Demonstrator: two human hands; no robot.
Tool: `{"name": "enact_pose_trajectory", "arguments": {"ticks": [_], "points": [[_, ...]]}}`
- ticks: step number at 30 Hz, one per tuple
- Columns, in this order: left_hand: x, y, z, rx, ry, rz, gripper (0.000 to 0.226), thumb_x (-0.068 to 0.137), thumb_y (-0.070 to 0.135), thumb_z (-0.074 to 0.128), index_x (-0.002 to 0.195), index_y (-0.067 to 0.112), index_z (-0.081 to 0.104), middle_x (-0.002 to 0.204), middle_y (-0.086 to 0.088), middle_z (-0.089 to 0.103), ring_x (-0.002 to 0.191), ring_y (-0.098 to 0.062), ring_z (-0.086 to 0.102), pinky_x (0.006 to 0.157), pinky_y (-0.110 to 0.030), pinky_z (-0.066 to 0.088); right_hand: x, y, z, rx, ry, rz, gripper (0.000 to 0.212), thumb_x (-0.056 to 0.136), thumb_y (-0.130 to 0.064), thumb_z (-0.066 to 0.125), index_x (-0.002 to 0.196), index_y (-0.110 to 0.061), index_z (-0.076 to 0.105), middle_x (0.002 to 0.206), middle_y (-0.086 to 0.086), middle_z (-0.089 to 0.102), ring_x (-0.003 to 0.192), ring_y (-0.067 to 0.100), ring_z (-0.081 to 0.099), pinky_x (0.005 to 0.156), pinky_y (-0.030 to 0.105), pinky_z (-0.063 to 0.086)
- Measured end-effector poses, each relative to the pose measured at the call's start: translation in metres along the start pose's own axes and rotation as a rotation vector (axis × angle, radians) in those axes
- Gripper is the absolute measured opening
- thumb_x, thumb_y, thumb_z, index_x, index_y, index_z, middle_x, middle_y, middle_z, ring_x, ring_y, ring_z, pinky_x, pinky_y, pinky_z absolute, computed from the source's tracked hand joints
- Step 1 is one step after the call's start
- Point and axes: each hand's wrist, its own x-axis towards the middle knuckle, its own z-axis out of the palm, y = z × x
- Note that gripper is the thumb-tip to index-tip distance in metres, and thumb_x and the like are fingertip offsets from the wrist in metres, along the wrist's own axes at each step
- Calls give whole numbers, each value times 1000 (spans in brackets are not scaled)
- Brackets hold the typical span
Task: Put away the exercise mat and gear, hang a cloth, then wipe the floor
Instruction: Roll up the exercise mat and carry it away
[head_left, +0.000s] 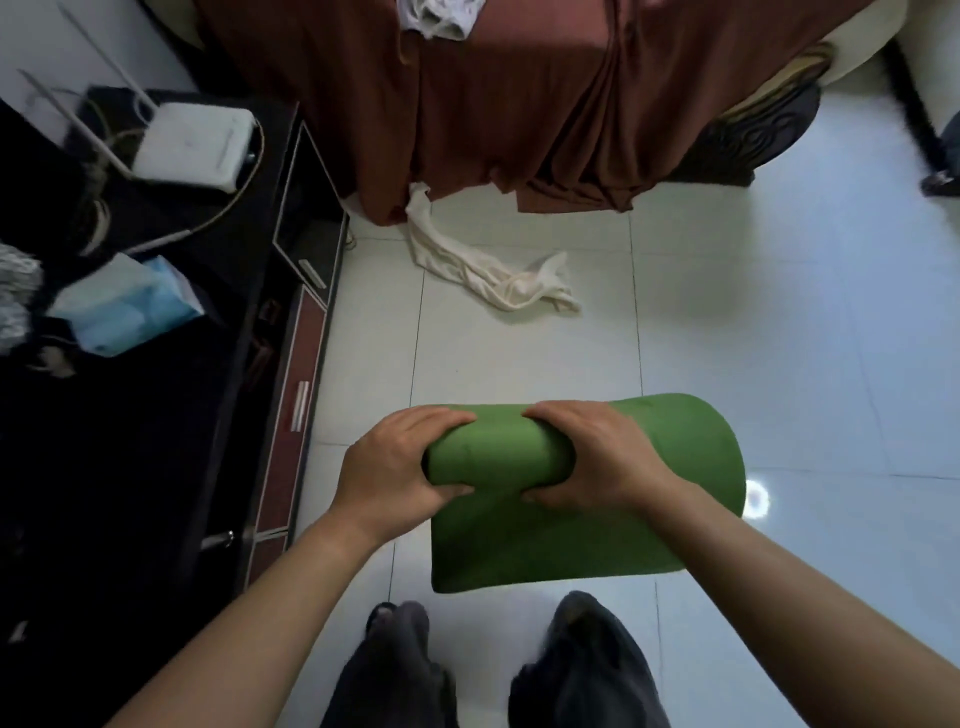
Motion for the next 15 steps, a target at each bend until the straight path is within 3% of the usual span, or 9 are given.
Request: {"name": "enact_pose_trajectory", "arguments": {"ticks": [3, 7, 12, 15], "points": [[-36, 58, -70, -15, 43, -69, 73, 52, 37, 88, 119, 33, 59, 117, 9, 64, 108, -17, 59, 93, -32, 46, -34, -47, -67, -1, -14, -53, 86, 54, -58, 78, 129, -26, 50, 129, -4, 57, 114, 20, 54, 97, 32, 39], [-72, 126, -142, 0, 133, -143, 73, 50, 34, 89, 117, 30, 61, 117, 8, 64, 106, -12, 56, 93, -23, 36, -71, -86, -138, 19, 20, -127, 90, 53, -63, 76, 131, -27, 49, 132, -5, 54, 119, 18, 50, 103, 34, 33], [-118, 192, -178, -18, 237, -289, 73, 52, 35, 89, 119, 32, 60, 120, 12, 61, 105, -3, 52, 94, -19, 36, -104, -101, -193, 31, -24, -312, 94, 56, -66, 74, 137, -29, 40, 138, -8, 46, 126, 14, 40, 107, 31, 24], [-154, 220, -180, -48, 322, -401, 73, 52, 32, 89, 119, 33, 61, 119, 13, 61, 107, -5, 54, 94, -20, 38, -114, -103, -211, -67, -113, -454, 103, 54, -69, 72, 141, -34, 30, 143, -11, 37, 130, 11, 32, 109, 33, 19]]}}
